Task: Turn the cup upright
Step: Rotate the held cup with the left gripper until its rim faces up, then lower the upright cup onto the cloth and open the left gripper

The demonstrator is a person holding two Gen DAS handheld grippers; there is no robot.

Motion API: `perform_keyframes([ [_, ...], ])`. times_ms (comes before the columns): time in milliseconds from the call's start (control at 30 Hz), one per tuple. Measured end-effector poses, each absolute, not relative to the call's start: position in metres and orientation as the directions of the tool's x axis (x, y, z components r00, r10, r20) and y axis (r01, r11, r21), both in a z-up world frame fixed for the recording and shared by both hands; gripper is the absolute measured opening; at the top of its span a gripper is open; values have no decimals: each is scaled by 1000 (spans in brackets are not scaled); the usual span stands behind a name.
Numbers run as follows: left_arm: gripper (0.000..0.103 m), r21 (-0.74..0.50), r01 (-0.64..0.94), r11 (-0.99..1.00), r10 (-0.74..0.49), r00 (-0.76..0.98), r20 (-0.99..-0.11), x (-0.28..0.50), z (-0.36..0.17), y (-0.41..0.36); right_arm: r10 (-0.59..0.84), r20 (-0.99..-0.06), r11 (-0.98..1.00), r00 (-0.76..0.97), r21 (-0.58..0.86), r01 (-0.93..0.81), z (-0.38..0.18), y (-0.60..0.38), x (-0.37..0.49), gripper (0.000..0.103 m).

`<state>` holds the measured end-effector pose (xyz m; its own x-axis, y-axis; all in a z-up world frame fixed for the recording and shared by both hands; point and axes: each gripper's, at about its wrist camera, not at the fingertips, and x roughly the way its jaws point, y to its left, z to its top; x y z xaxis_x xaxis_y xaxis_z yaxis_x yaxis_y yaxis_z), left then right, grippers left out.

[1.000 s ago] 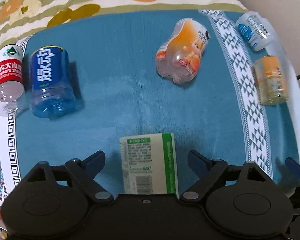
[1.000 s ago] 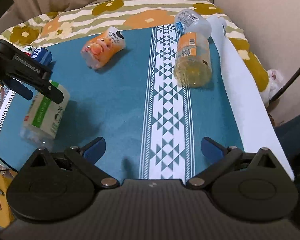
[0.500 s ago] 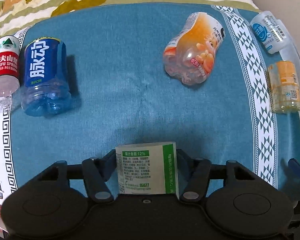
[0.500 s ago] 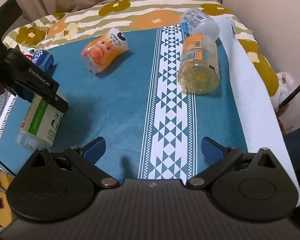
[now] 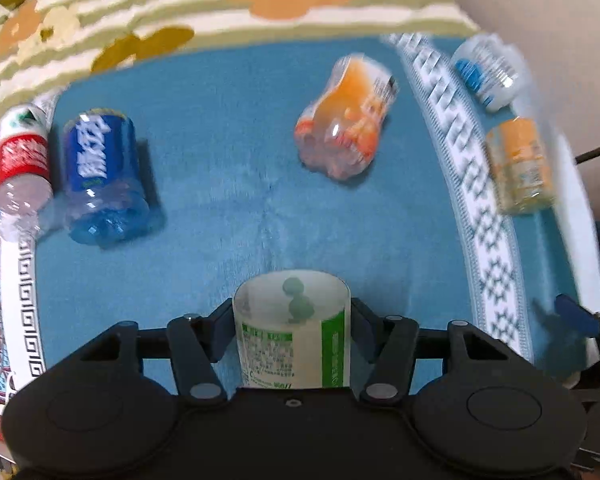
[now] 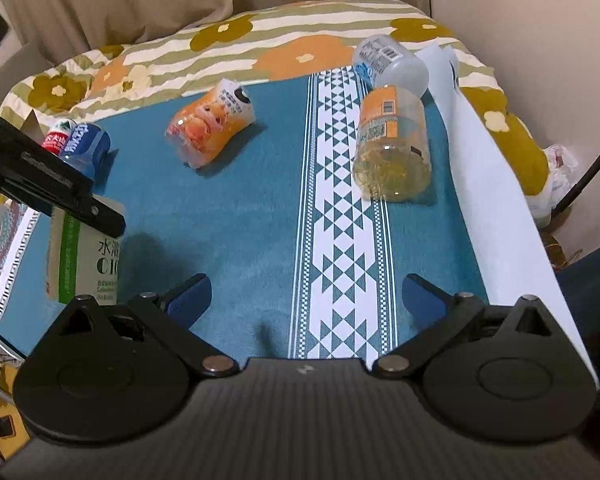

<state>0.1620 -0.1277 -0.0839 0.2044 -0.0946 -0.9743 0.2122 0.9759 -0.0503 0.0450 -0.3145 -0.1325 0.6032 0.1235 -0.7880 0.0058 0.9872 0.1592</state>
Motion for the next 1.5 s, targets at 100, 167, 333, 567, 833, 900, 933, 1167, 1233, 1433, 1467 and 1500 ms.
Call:
perform_keyframes([
  [100,62,-75,202,977,-132,287,-949,149,-66,-122,120,-779,988,616,156,4,-124,-310,41,103],
  [167,62,-113,179,977,-170,344,-923,138,-59,-115,116,-774,989,623,145,-3,-120,-306,38,103],
  [333,62,-57,194,979,-159,568,-807,107,-49,-114,95,-766,995,635,90,-41,-119,-292,33,103],
  [567,63,20,205,979,-128,684,-718,82,-66,-113,82,-761,997,643,65,-50,-131,-278,37,103],
  [833,63,34,201,979,-121,706,-698,83,-85,-111,111,-752,994,650,83,-74,-138,-267,36,103],
  [900,63,44,205,978,-118,711,-693,83,-87,-112,112,-754,994,648,79,-79,-140,-267,35,103],
  [933,63,52,209,976,-116,714,-690,83,-88,-114,111,-756,994,645,79,-79,-141,-267,34,103],
  [1167,66,82,218,973,-104,721,-685,82,-89,-119,119,-759,993,640,95,-72,-143,-273,32,103],
  [1233,67,89,220,971,-101,723,-684,81,-89,-120,120,-756,993,643,97,-70,-143,-275,32,103],
  [1433,91,124,228,966,-88,737,-670,78,-90,-125,118,-751,993,649,101,-63,-141,-278,31,103],
  [1467,91,125,230,965,-89,737,-670,78,-90,-125,116,-751,993,650,99,-63,-141,-278,30,103],
  [1500,92,126,232,965,-89,736,-671,78,-90,-126,115,-750,993,651,98,-63,-140,-278,30,103],
])
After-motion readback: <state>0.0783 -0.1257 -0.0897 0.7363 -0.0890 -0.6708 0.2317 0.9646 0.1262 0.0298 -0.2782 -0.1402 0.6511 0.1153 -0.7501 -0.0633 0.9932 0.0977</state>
